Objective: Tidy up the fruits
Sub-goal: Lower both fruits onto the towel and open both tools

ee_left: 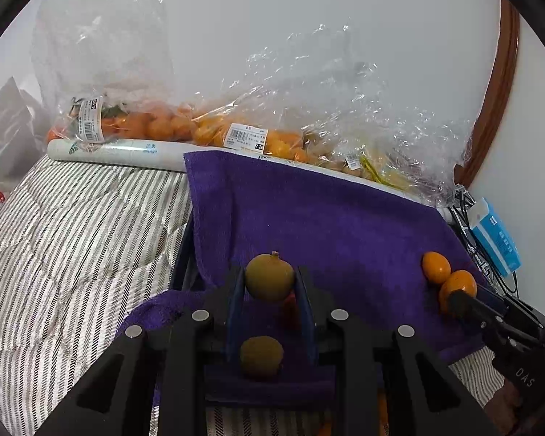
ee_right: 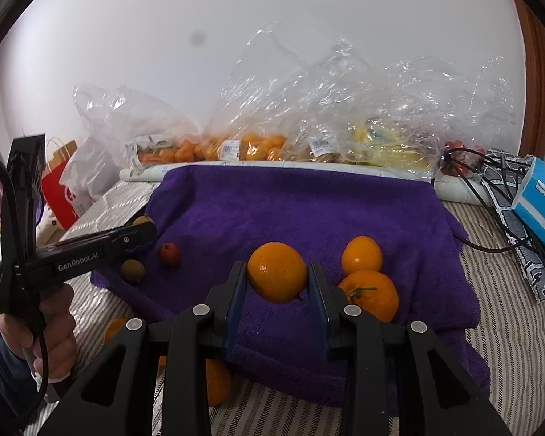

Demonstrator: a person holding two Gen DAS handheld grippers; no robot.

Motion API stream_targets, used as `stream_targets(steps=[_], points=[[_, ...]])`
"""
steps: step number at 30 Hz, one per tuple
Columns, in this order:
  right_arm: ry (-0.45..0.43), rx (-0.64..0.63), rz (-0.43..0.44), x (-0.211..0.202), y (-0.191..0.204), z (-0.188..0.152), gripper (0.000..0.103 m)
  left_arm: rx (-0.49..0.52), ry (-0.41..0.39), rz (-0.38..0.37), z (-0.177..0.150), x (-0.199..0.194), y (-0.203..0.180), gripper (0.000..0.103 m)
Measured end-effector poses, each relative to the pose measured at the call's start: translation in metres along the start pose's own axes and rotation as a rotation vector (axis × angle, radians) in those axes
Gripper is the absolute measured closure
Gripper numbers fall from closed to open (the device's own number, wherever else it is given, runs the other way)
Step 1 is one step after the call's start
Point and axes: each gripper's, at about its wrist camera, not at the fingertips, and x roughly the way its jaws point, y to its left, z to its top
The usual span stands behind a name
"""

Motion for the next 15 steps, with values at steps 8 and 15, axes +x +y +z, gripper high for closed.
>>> stream_targets(steps=[8, 15], points=[[0.036, -0.030, -0.016, 0.006, 0.007, -0.003, 0.069, -0.005, 0.020, -0.004, 0.000, 0.003, 0.002, 0.076], [0.069, -0.039, -0.026, 0.012, 0.008, -0.006, 0.069, -0.003, 0.021, -0.008, 0.000, 0.004, 0.002, 0.076]])
